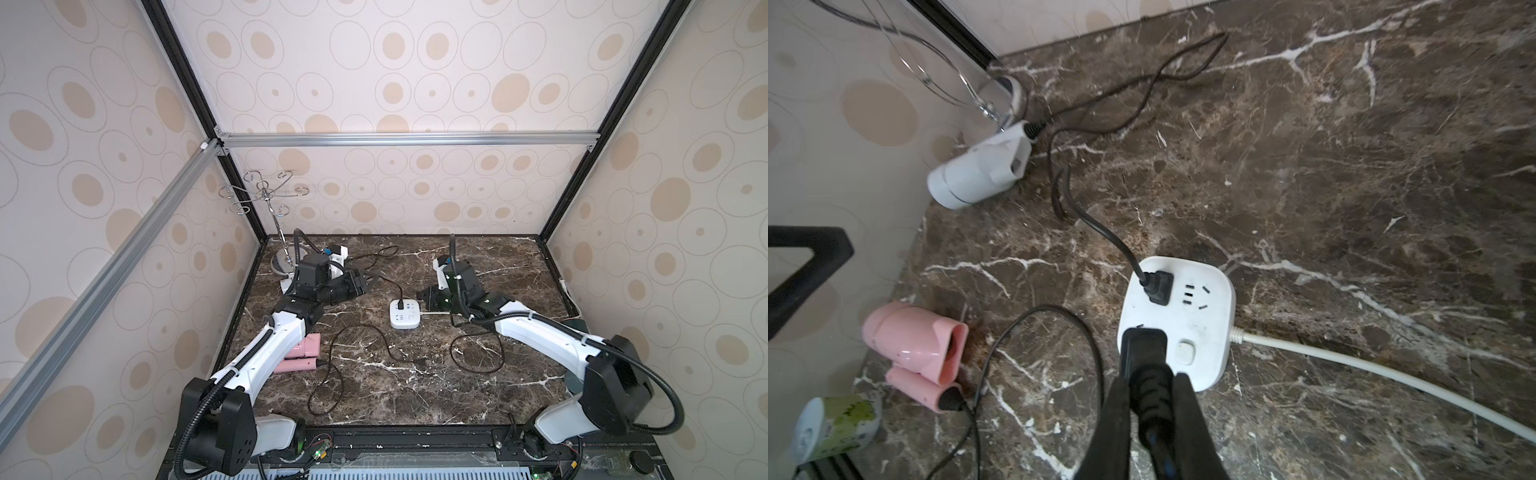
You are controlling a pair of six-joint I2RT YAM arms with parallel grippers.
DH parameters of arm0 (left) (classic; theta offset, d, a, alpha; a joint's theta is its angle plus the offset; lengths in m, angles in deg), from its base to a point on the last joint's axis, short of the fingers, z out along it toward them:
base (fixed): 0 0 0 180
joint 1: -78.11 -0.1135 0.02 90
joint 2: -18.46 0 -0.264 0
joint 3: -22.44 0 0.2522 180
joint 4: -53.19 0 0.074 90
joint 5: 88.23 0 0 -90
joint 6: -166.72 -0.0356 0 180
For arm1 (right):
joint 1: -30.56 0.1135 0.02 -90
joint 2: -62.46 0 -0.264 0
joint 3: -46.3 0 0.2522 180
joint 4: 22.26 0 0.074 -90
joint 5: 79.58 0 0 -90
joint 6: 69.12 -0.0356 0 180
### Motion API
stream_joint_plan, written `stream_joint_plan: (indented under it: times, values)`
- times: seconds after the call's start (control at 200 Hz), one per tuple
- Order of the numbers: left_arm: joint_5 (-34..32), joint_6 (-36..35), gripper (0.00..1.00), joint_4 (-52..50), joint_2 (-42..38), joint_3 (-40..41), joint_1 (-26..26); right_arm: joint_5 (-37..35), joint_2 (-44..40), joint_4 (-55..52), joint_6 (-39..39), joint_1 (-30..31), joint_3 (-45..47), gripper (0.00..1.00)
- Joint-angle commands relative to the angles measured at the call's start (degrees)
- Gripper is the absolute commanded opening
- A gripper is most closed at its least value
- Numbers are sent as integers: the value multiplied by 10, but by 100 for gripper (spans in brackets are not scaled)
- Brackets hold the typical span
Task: Charge the blow dryers
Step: Insert the plug into the socket.
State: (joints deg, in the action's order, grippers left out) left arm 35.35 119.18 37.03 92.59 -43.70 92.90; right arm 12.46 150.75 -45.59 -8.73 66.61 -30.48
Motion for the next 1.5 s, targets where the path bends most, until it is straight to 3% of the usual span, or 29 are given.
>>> stream_joint_plan:
  times: [0.0, 0.145, 0.51, 1.496]
  values:
    - [11, -25, 59, -13, -18, 30, -19, -11, 33, -29, 35, 5, -34, 0]
    - [25, -27, 59, -7, -31, 61, -39, 3, 92, -59, 49, 5, -74, 0]
    - [47, -28, 59, 3, -47, 97, -63, 2, 167, -16, 44, 5, -90, 0]
    - [57, -28, 59, 10, -47, 113, -70, -57, 220, -91, 66, 17, -161, 0]
